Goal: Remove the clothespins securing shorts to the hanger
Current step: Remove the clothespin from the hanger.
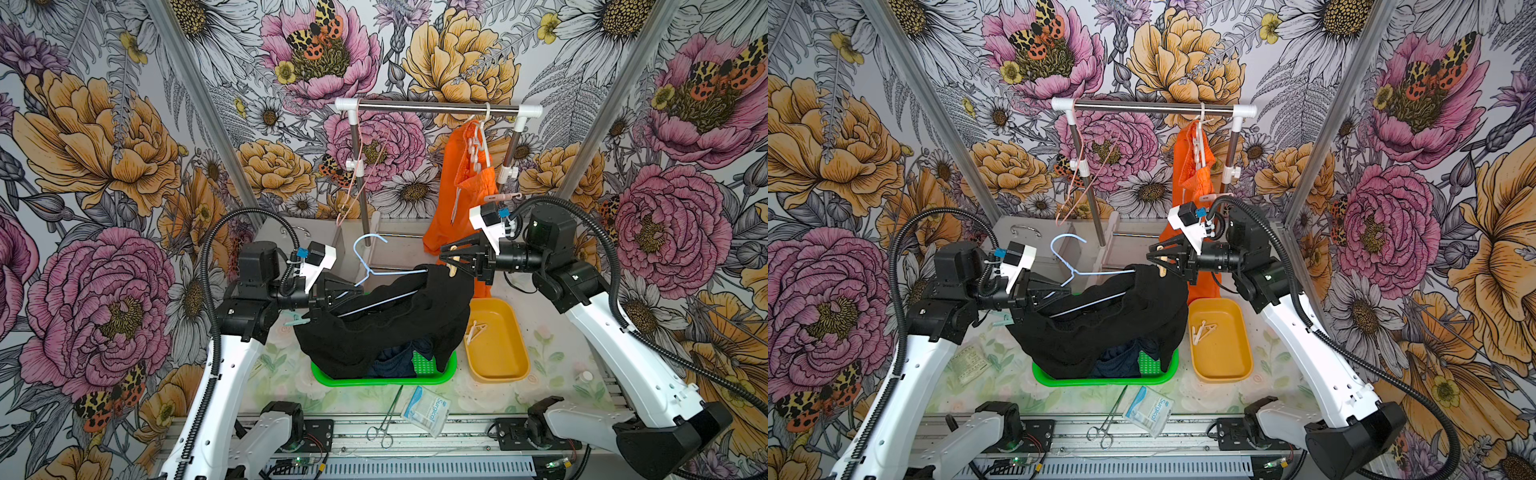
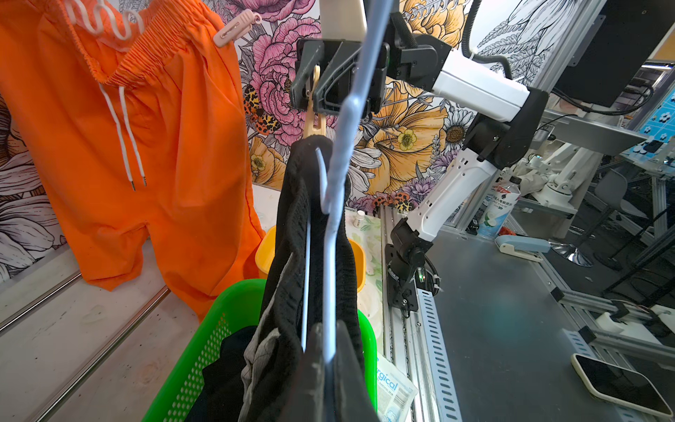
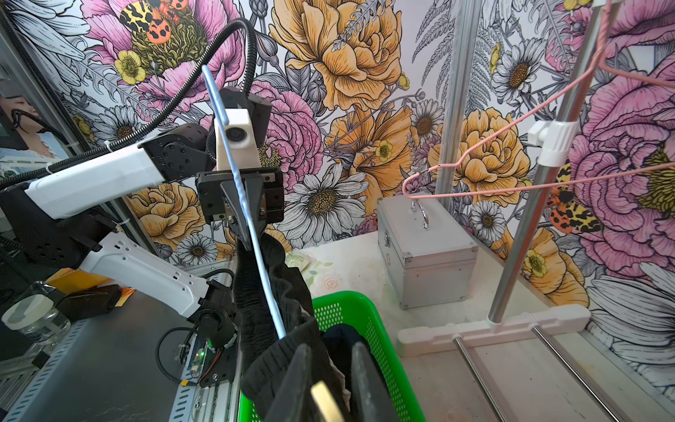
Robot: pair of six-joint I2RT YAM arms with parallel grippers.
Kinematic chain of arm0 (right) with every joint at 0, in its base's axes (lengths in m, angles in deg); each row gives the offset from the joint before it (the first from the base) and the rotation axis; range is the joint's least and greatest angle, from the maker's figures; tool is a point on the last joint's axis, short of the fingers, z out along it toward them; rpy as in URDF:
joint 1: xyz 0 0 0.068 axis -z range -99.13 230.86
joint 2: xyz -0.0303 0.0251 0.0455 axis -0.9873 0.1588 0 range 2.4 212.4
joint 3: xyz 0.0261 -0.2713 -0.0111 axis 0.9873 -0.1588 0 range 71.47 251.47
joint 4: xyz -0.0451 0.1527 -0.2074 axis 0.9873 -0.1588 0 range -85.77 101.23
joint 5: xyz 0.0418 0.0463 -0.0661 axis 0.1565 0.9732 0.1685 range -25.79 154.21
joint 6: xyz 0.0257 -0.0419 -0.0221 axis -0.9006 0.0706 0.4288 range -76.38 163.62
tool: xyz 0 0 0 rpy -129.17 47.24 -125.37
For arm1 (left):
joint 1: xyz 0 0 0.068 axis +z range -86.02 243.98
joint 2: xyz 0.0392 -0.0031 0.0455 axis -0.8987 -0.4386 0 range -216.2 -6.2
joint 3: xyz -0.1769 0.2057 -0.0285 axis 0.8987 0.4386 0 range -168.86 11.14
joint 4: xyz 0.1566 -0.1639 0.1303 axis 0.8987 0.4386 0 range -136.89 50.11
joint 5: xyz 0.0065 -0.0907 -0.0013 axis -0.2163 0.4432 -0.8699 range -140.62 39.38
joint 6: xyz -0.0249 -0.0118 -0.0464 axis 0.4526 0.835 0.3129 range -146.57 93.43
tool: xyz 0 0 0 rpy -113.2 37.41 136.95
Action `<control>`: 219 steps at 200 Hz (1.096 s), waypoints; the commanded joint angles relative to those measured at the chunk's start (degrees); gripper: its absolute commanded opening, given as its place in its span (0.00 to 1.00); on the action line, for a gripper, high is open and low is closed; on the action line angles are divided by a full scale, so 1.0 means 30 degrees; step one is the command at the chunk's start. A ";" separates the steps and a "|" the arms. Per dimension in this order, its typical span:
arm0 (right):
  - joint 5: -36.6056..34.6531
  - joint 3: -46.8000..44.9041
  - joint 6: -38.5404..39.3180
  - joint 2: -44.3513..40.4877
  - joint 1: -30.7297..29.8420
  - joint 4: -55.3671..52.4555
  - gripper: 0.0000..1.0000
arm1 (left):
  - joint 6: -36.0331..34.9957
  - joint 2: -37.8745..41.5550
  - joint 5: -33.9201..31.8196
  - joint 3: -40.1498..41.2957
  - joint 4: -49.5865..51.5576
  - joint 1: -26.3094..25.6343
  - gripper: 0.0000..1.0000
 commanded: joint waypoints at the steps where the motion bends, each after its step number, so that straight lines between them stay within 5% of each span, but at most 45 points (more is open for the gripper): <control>1: 0.0193 0.0494 -0.0097 0.0056 0.0091 0.0469 0.11 | 0.0123 0.0047 0.0512 0.0201 -0.0842 -0.0130 0.00; 39: -0.0209 0.0421 -0.0178 -0.0006 0.0091 0.0461 0.00 | 0.0123 0.0087 0.0092 0.0191 -0.0783 -0.0128 0.00; 146: -0.4499 0.0205 -0.1837 -0.1484 0.0091 0.1896 0.00 | -0.0663 0.0405 -0.1978 0.0382 0.0543 -0.0120 0.00; 219: -0.4521 -0.0380 -0.2385 -0.1354 0.0051 0.2402 0.00 | -0.0612 0.0346 -0.2691 0.0168 0.0719 -0.0132 0.00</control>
